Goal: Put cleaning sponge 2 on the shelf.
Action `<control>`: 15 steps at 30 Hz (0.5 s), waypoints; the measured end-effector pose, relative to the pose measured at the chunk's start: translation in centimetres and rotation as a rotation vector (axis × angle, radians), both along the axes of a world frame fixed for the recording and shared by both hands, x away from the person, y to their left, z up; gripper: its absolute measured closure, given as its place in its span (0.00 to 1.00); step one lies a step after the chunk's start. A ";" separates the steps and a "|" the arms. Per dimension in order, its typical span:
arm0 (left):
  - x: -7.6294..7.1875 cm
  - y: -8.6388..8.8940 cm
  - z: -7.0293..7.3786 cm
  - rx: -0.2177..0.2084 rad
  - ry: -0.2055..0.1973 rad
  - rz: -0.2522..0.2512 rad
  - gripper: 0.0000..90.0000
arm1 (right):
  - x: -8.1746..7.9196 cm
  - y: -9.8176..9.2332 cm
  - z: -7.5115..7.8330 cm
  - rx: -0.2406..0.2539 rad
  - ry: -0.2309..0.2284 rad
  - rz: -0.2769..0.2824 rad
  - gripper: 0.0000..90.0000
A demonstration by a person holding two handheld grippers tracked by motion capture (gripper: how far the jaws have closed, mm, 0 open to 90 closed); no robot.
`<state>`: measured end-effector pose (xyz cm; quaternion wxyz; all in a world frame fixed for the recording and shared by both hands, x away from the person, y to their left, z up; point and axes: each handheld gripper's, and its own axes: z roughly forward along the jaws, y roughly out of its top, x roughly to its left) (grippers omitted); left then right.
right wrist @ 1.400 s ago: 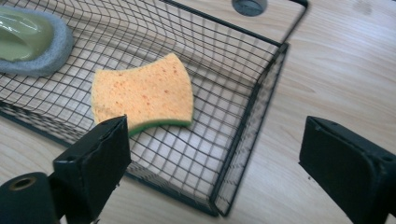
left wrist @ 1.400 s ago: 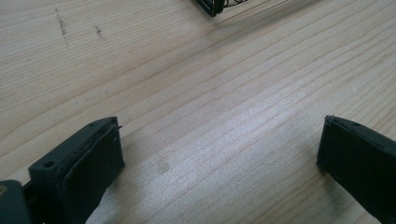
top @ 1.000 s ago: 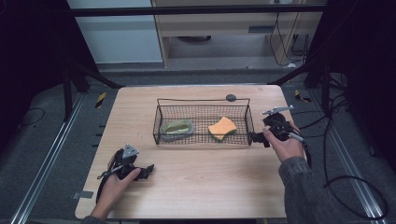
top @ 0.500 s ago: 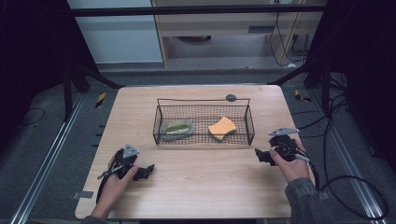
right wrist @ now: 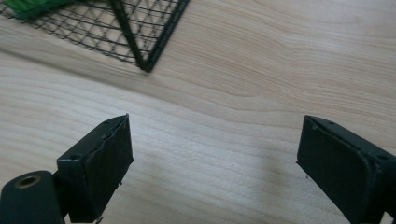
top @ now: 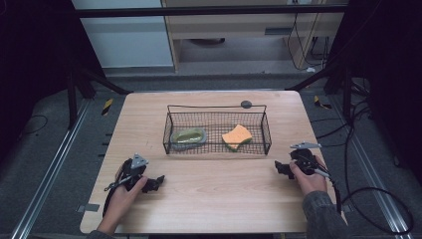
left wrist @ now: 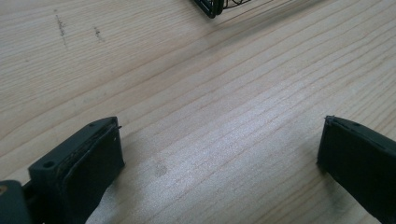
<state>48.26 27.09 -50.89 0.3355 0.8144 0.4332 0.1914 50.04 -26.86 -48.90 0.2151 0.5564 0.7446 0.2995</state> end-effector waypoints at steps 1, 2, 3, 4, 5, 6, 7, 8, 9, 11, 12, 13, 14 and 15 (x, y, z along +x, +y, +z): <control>0.0 0.0 0.0 0.001 0.001 -0.001 0.00 | 0.1 -0.1 -0.2 -0.001 0.001 -0.007 0.12; 0.0 0.0 0.0 0.001 0.000 -0.001 0.00 | 0.1 -0.2 -0.4 0.001 0.003 -0.017 0.12; 0.0 0.0 0.0 0.000 0.000 0.000 0.00 | 0.2 -0.3 -0.6 0.003 0.007 -0.023 0.12; 0.0 0.0 0.0 0.000 0.000 0.000 0.00 | 0.2 -0.4 -0.8 0.003 0.003 -0.023 0.12; 0.0 0.0 0.0 0.000 0.002 0.000 0.00 | 0.3 -0.4 -0.8 0.009 0.003 -0.028 0.11; 0.0 0.0 0.0 0.001 0.000 -0.001 0.00 | 0.3 -0.3 -1.0 0.009 -0.002 -0.033 0.11; 0.0 0.0 0.0 0.000 0.001 -0.001 0.00 | 0.4 -0.3 -1.0 0.002 -0.003 -0.032 0.11; 0.0 0.0 0.0 0.001 0.002 -0.001 0.00 | 0.4 -0.3 -1.1 0.002 -0.001 -0.036 0.11; 0.0 0.0 0.0 0.001 0.002 -0.001 0.00 | 0.5 -0.2 -1.2 0.002 0.001 -0.038 0.11; 0.0 0.0 0.0 0.001 0.003 0.000 0.00 | 0.5 -0.1 -1.4 0.002 0.007 -0.040 0.10; 0.0 0.0 0.0 0.000 0.003 -0.001 0.00 | 0.6 0.0 -1.5 0.001 0.008 -0.038 0.09; 0.0 0.0 0.0 0.000 0.003 -0.001 0.00 | 0.6 0.2 -1.6 -0.010 -0.004 -0.037 0.09; 0.0 0.0 0.0 0.000 0.003 -0.001 0.00 | 0.7 0.2 -1.7 -0.015 -0.008 -0.036 0.09; 0.0 0.0 0.0 0.001 0.003 -0.001 0.00 | 0.7 0.3 -1.7 -0.012 -0.014 -0.042 0.09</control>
